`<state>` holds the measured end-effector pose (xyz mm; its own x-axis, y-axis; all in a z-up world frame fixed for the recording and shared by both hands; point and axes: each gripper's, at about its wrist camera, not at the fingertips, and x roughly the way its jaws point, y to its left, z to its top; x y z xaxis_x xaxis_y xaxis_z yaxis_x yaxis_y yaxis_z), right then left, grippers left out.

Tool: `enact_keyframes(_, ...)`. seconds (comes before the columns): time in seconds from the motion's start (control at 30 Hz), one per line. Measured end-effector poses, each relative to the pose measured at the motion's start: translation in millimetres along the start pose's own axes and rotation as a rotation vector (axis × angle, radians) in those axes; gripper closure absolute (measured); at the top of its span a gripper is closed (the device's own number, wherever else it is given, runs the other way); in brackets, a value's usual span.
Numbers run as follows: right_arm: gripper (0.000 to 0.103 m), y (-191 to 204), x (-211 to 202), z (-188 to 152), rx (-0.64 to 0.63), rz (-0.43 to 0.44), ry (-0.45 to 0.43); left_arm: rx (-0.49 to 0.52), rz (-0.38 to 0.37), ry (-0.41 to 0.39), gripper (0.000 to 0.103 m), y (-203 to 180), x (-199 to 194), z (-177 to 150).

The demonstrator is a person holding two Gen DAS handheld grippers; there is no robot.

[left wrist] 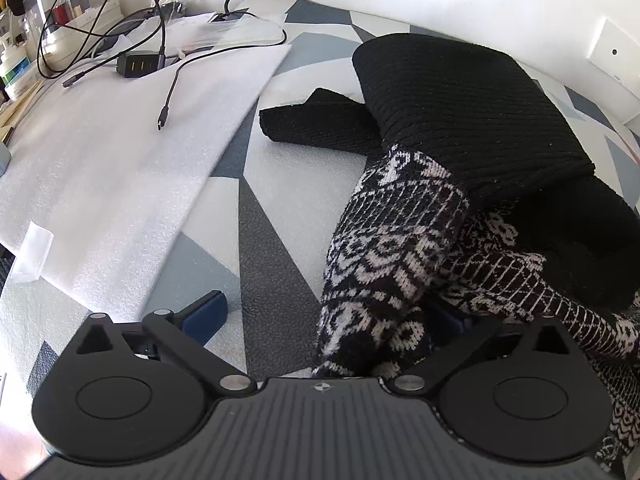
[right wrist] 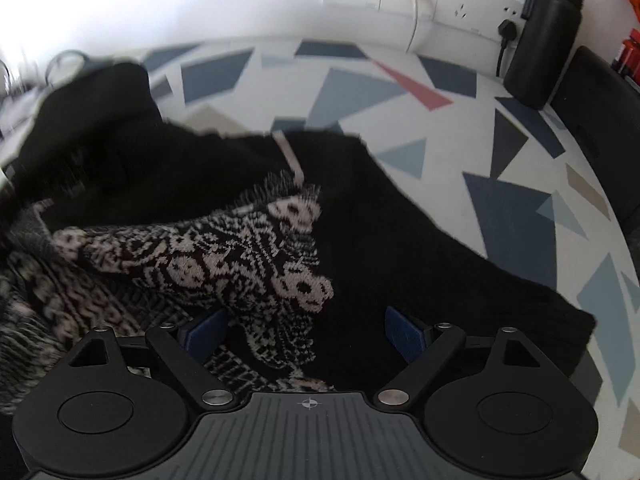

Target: Fold clothes

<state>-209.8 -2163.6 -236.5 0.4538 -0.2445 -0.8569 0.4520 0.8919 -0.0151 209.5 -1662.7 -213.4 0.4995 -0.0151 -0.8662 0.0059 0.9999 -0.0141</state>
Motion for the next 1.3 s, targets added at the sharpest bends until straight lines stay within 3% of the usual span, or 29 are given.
enact_keyframes(0.1, 0.001, 4.8, 8.1, 3.4, -0.005, -0.006, 0.017, 0.002, -0.003, -0.016, 0.000, 0.9, -1.2, -3.2)
enact_keyframes(0.53, 0.001, -1.8, 26.7, 15.4, -0.021, 0.005, -0.017, -0.007, 0.033, -0.012, 0.000, -6.1, -4.6, -2.7)
enact_keyframes(0.77, 0.001, -21.5, 35.9, 29.0, 0.000, 0.004, -0.044, 0.183, 0.167, -0.008, 0.000, -63.9, -10.8, 0.4)
enact_keyframes(1.0, 0.001, -72.1, 43.2, 39.0, 0.022, -0.007, -0.074, 0.172, 0.020, 0.057, 0.000, -118.8, -9.2, -2.1)
enact_keyframes(1.17, 0.001, -113.3, 49.8, 48.7, 0.011, 0.003, -0.075, 0.244, -0.013, 0.086, 0.000, -161.9, -6.9, 1.9)
enact_keyframes(1.3, 0.001, -142.0, 53.1, 53.5, 0.034, -0.011, -0.075, 0.245, -0.055, 0.114, 0.000, -177.8, -4.4, 3.4)
